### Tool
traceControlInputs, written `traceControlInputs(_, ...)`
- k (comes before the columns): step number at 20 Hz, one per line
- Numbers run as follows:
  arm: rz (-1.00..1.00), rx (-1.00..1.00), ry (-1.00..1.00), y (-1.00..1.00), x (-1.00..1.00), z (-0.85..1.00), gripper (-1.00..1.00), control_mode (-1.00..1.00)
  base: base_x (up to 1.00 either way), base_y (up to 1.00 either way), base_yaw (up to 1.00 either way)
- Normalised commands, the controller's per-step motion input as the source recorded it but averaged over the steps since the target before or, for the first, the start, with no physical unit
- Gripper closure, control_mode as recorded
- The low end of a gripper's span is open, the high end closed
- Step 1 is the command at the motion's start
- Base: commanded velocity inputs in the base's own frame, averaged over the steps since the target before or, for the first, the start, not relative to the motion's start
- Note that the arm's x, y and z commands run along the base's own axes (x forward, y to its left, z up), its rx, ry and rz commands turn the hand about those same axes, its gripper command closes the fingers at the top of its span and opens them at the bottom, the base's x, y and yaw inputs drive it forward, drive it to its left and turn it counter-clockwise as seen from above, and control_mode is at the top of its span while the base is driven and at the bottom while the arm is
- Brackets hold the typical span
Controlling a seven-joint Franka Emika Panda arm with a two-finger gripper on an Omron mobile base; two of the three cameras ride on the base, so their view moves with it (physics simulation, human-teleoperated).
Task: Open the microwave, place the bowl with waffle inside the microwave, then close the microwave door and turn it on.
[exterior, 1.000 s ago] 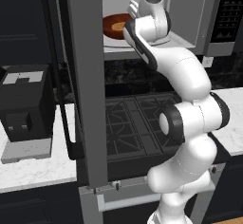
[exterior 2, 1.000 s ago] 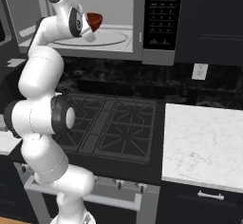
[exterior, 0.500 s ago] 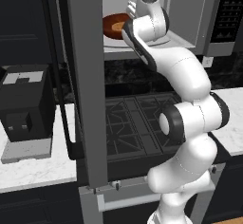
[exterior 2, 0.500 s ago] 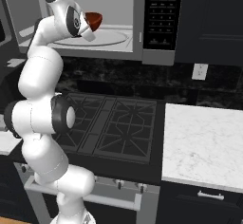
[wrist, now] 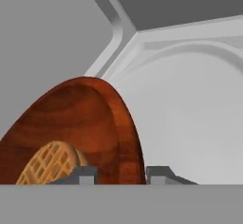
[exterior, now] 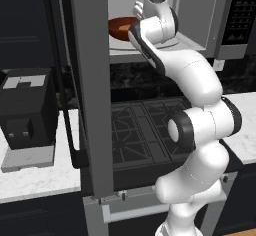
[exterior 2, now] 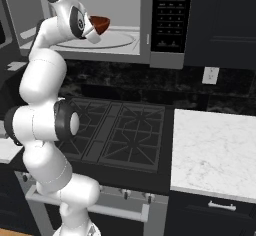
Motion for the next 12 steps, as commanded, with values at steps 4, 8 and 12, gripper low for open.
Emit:
traceControlInputs(4,0.00,0.00,-0.01,-0.05,-0.07,0.00,-1.00,-1.00,0.00,0.00,0.00)
traceControlInputs(8,0.00,0.02,-0.07,-0.27,-0.50,0.00,-1.00,-1.00,0.00,0.00,0.00)
traceControlInputs(12,0.00,0.07,-0.13,-0.61,-1.00,0.00,-1.00,-1.00,0.00,0.00,0.00)
